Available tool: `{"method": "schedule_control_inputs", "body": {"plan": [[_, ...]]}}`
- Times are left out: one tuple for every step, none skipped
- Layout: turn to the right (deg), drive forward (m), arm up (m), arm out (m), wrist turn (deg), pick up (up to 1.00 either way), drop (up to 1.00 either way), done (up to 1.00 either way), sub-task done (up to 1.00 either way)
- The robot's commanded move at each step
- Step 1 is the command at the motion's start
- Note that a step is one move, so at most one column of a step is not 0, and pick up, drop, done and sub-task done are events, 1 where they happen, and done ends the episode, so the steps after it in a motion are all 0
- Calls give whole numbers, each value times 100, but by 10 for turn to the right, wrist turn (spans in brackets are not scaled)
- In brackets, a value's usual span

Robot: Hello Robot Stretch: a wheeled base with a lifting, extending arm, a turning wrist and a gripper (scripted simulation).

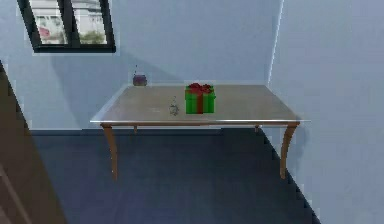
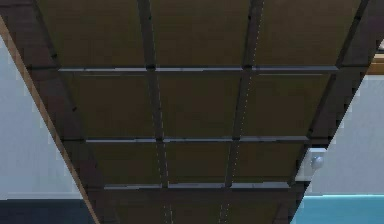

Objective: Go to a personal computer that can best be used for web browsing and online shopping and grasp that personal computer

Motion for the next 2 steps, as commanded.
{"method": "schedule_control_inputs", "body": {"plan": [[30,0,0,0,0,0,0,0,0],[0,5,0,0,0,0,0,0,0]]}}
